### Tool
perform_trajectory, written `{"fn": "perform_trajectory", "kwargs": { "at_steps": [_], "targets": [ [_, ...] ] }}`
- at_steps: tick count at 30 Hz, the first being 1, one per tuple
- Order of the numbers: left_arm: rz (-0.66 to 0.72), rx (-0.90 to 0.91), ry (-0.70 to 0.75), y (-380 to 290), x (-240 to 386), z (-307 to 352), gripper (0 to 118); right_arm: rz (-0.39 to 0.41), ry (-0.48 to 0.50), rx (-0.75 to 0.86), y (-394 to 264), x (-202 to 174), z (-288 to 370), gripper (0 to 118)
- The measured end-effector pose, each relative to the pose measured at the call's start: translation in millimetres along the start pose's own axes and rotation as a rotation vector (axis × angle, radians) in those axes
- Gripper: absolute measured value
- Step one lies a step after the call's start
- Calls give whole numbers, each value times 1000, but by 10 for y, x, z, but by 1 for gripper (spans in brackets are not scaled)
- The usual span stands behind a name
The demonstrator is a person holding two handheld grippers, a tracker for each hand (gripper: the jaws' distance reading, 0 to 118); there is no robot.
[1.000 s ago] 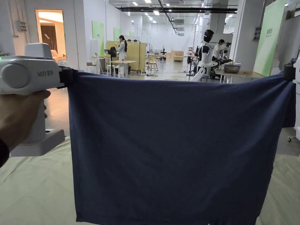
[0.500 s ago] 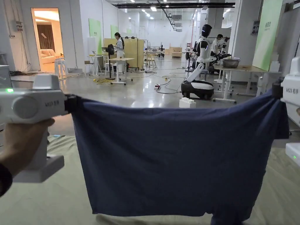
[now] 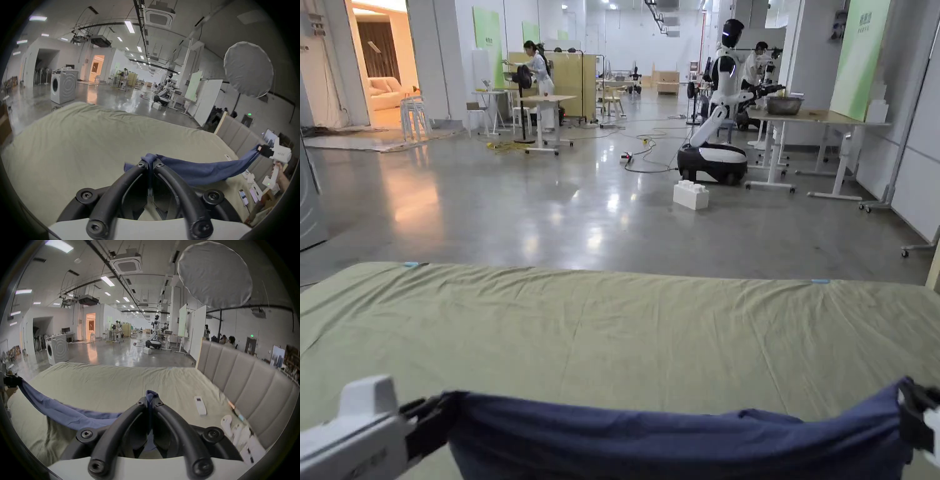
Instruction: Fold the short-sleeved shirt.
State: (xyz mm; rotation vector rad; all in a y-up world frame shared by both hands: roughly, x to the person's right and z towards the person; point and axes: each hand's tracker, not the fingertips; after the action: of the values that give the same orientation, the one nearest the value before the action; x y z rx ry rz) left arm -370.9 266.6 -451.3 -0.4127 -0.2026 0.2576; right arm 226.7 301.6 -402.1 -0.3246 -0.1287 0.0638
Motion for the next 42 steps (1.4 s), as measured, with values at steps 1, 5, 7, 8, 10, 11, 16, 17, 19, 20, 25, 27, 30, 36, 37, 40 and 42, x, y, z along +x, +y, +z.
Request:
{"fn": "perform_trajectory", "kwargs": {
  "at_steps": [1, 5, 7, 8, 10, 11, 16, 17, 19, 20, 25, 27, 30, 36, 37, 40, 42],
  "targets": [
    [2, -4, -6, -139, -52, 143, 5, 7, 8, -1, -162, 9, 185, 4],
    [26, -153, -79, -765, -252, 630, 5, -130, 40, -207, -874, 131, 771, 4],
    [21, -171, -81, -1031, -294, 849, 5, -130, 47, -264, -1140, 182, 977, 4],
    [3, -205, -94, -1121, -304, 929, 5, -129, 48, -283, -1247, 202, 1068, 4],
    [-24, -223, -71, -1336, -274, 1125, 5, -117, 39, -321, -1421, 195, 1268, 4],
    [-30, -258, -86, -1405, -308, 1182, 5, -116, 41, -349, -1498, 202, 1344, 4],
    [-42, -313, -48, -1606, -446, 1351, 5, -129, 63, -448, -1789, 231, 1551, 4],
    [-45, -324, -52, -1630, -461, 1350, 5, -125, 61, -456, -1845, 237, 1548, 4],
    [-51, -332, -53, -1673, -448, 1338, 5, -98, 66, -501, -1925, 188, 1482, 4],
    [-63, -347, -54, -1699, -441, 1309, 5, -97, 63, -498, -1968, 158, 1452, 4],
    [-104, -411, 25, -1839, -490, 1224, 76, -73, 74, -561, -2078, 136, 1313, 48],
    [-94, -372, 73, -1789, -505, 1313, 99, -59, 62, -547, -2082, 148, 1347, 95],
    [-129, -243, 176, -1582, -396, 1547, 99, -58, -7, -471, -1938, 171, 1501, 89],
    [-262, 64, 182, -974, 269, 2045, 98, -47, -63, -79, -1328, -102, 2088, 89],
    [-292, 108, 188, -900, 400, 2106, 98, -50, -50, -32, -1232, -154, 2146, 89],
    [-331, 225, 171, -720, 778, 2282, 98, -54, -46, 101, -979, -323, 2323, 89],
    [-320, 300, 146, -660, 925, 2353, 95, -51, -55, 144, -839, -420, 2375, 89]
  ]
}}
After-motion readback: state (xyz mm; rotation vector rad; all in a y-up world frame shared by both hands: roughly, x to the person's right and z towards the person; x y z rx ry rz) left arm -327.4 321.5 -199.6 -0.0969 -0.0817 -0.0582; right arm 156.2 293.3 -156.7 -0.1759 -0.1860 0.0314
